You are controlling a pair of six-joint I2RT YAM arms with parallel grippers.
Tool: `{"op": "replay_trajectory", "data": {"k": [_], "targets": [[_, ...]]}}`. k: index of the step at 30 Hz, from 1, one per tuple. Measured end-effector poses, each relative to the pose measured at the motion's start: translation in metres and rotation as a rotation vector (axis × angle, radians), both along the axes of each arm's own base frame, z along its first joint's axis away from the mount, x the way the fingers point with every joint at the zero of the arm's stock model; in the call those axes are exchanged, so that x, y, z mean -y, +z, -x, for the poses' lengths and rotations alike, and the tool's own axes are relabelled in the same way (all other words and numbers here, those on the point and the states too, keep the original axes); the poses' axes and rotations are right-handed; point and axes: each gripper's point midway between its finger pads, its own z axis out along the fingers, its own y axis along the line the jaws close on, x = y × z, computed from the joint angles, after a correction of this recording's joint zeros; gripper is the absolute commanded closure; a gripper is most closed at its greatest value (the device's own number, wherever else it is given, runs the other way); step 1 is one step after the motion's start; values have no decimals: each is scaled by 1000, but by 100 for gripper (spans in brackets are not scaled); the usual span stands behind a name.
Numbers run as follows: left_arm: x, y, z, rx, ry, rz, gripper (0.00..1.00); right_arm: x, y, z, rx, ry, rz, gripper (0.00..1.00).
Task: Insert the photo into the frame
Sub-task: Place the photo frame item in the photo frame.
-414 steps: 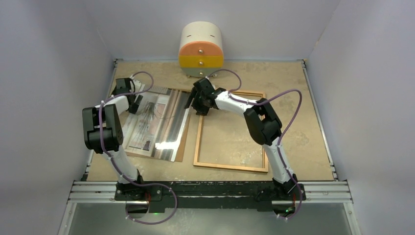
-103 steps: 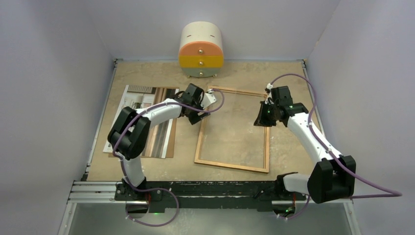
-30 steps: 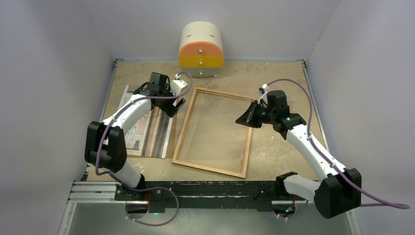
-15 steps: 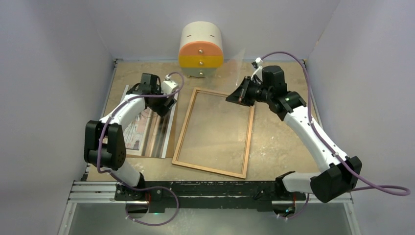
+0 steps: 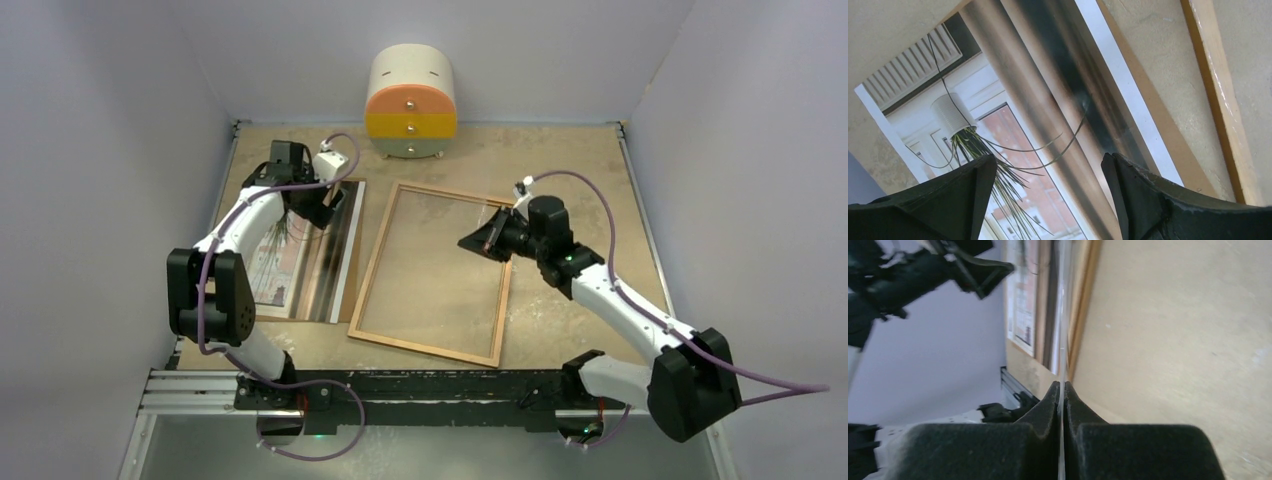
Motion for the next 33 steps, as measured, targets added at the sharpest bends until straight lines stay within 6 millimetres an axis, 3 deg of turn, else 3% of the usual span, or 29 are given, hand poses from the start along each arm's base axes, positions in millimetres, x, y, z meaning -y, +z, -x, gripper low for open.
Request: {"op": "replay_trajectory", "data": {"k": [3, 6, 12, 22, 33], "targets": [[0, -4, 3, -9, -1, -1, 16, 10, -47, 7, -71, -51, 31, 100], [-1, -11, 8, -29, -3, -4, 16, 19, -67, 11, -89, -90, 55, 100], [4, -20, 15, -49, -23, 1, 16, 23, -69, 7, -42, -122, 52, 100], [37, -54, 45, -121, -131, -30, 17, 26, -93, 13, -84, -131, 58, 100], [48, -68, 42, -99, -162, -84, 18, 32, -108, 23, -106, -145, 63, 100]]}}
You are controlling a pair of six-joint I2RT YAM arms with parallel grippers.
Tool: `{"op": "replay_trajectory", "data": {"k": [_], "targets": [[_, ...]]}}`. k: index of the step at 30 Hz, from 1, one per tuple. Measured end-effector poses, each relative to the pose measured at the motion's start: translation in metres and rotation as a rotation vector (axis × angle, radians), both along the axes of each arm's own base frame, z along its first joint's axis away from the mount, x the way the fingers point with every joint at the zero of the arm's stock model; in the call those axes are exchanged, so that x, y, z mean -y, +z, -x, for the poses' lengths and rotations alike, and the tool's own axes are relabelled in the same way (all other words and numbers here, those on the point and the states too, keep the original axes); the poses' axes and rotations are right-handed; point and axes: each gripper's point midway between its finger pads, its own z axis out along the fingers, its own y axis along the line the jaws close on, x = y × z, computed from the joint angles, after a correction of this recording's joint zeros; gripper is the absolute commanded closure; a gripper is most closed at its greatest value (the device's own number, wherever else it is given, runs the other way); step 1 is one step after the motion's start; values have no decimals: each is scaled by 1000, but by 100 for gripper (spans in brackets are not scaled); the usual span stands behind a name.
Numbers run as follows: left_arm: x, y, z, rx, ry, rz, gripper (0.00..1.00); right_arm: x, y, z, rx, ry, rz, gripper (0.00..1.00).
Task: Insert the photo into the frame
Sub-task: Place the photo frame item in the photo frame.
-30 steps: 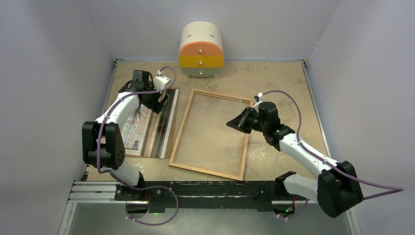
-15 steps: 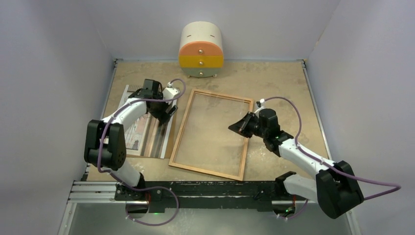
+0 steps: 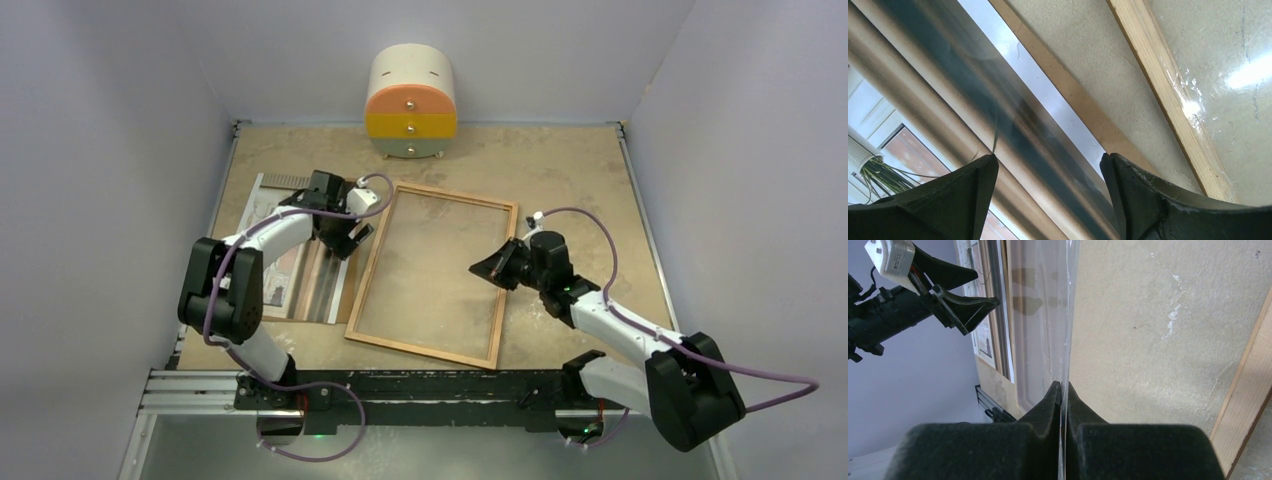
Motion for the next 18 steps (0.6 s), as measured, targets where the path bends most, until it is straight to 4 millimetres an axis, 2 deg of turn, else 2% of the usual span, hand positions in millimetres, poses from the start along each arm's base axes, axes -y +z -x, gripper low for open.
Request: {"op": "replay_trajectory", "data": {"k": [18], "targets": [[7, -16, 0, -12, -24, -32, 20, 11, -20, 6, -42, -73, 4, 100]]}}
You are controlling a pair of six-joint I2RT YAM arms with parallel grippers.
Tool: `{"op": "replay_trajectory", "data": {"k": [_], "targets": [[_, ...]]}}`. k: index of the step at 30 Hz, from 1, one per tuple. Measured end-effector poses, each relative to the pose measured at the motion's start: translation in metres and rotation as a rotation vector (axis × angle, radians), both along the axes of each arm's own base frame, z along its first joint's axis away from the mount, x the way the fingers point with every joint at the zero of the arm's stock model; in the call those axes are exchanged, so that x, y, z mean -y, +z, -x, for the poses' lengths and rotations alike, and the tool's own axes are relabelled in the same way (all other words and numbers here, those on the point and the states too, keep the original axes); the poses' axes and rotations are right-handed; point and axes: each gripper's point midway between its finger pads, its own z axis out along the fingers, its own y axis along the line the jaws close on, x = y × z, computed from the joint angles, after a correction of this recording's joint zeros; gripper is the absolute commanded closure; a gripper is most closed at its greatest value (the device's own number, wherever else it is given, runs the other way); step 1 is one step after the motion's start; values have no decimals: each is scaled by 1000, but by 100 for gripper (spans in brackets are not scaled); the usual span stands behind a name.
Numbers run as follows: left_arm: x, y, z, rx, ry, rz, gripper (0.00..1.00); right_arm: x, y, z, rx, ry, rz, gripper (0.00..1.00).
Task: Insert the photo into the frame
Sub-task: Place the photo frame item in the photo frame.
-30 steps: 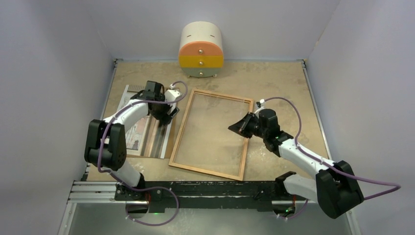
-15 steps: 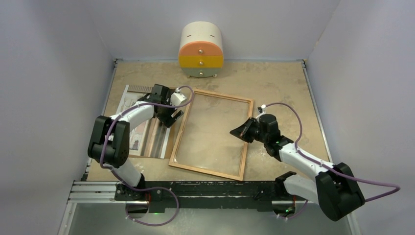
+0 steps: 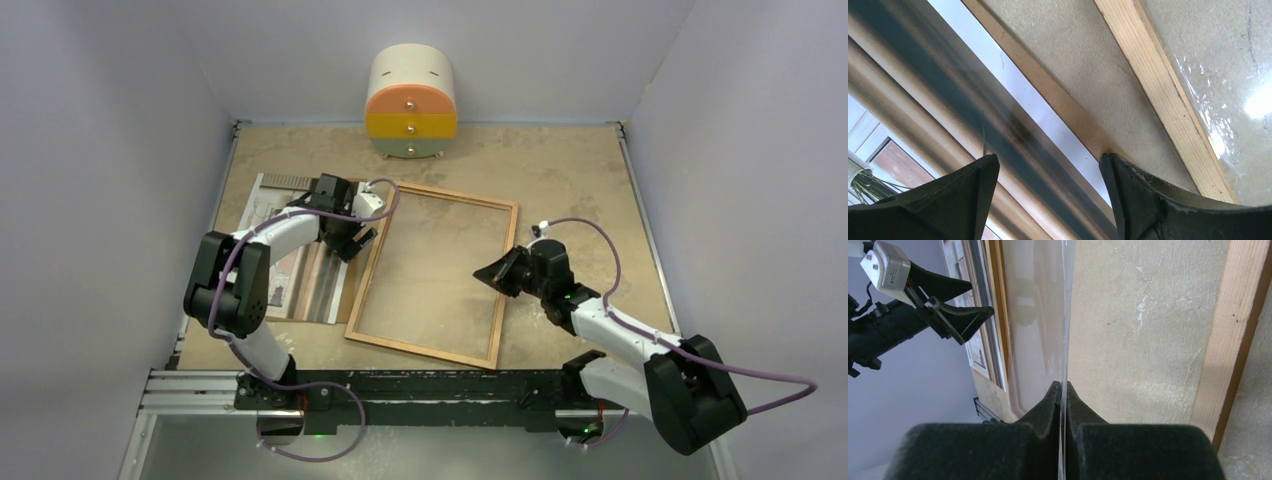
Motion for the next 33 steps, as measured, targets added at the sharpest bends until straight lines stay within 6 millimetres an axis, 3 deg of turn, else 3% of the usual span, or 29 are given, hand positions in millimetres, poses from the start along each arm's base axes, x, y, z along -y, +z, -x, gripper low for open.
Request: {"op": "replay_trajectory", "data": {"k": [8, 14, 33], "targets": [[2, 0, -2, 10, -4, 1, 20, 1, 6, -8, 44, -16, -1, 100], [4, -1, -4, 23, -9, 1, 22, -3, 22, -12, 122, -6, -36, 100], [23, -7, 3, 9, -64, 66, 34, -30, 63, -16, 237, 60, -308, 100]]}}
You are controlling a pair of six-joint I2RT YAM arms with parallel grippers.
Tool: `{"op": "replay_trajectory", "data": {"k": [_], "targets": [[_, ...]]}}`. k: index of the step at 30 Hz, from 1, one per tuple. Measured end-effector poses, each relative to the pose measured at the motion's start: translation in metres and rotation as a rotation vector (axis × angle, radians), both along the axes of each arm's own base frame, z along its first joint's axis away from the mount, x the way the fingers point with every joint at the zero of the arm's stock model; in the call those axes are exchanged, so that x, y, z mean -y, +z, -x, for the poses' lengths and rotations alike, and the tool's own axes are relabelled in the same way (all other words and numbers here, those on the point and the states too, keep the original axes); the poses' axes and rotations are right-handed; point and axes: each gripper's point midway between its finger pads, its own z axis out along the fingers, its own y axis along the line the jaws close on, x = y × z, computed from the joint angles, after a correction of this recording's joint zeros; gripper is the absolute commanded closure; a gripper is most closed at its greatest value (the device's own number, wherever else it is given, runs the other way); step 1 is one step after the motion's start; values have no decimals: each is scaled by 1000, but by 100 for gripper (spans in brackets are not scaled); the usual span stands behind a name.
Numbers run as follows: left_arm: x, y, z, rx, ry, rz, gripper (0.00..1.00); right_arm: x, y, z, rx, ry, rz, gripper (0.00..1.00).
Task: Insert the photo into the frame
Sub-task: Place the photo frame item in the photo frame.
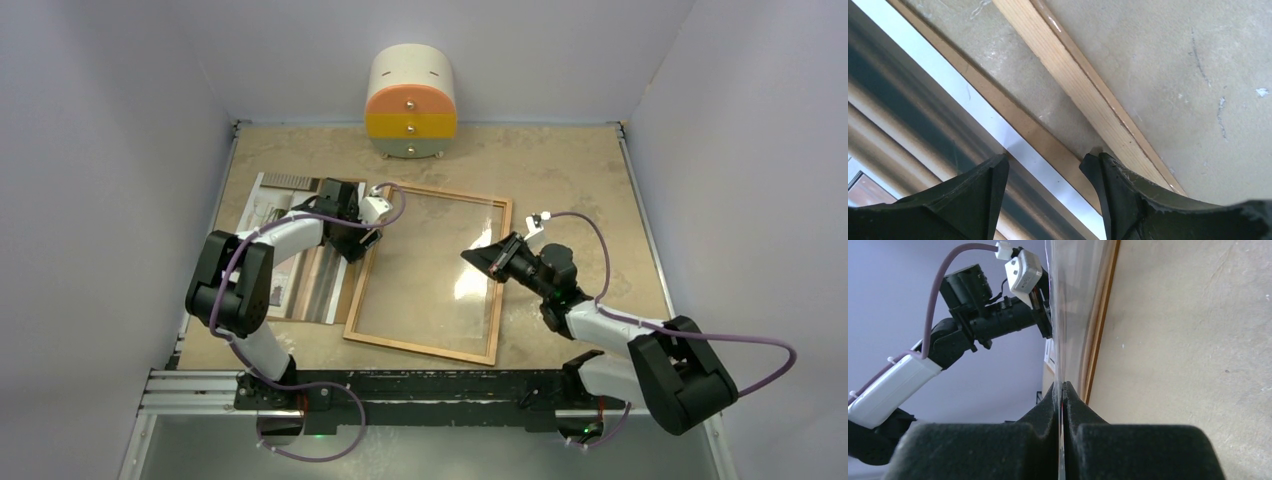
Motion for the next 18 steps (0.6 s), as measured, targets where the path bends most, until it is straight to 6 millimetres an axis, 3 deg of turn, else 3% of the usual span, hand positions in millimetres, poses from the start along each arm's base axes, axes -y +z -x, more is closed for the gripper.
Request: {"op": "replay_trajectory", "data": {"k": [9, 18], "targets": [[6, -2, 9, -37, -22, 29, 35, -2, 9, 0, -5, -1, -52, 100], [8, -3, 12, -54, -31, 42, 36, 0, 3, 0, -43, -13, -46, 100]]}}
